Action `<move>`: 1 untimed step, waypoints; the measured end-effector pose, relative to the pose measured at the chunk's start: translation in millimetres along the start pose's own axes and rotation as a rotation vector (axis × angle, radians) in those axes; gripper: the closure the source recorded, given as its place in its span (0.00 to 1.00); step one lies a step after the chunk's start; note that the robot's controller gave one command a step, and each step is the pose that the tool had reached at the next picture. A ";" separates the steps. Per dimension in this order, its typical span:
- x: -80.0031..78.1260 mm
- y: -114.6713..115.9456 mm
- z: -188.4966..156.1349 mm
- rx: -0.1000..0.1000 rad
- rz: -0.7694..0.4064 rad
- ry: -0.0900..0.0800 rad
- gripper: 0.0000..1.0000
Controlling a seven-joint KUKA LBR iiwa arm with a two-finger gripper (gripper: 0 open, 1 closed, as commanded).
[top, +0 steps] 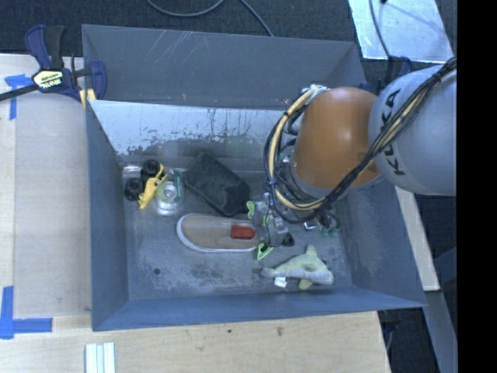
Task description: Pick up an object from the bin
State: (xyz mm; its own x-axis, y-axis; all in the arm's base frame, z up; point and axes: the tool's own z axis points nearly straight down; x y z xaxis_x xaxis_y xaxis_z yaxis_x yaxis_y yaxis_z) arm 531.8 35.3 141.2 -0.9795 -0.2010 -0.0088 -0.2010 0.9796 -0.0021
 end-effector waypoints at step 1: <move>-11.6 2.9 -8.7 -0.004 -0.070 0.016 1.00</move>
Offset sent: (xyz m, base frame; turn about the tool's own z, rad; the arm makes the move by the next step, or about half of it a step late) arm -0.0006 -0.0119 0.0471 -0.0255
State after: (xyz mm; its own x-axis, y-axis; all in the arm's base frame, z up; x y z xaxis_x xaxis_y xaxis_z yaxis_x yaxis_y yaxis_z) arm 542.5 40.4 150.0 -0.9630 -0.2695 0.0069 -0.2695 0.9630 0.0015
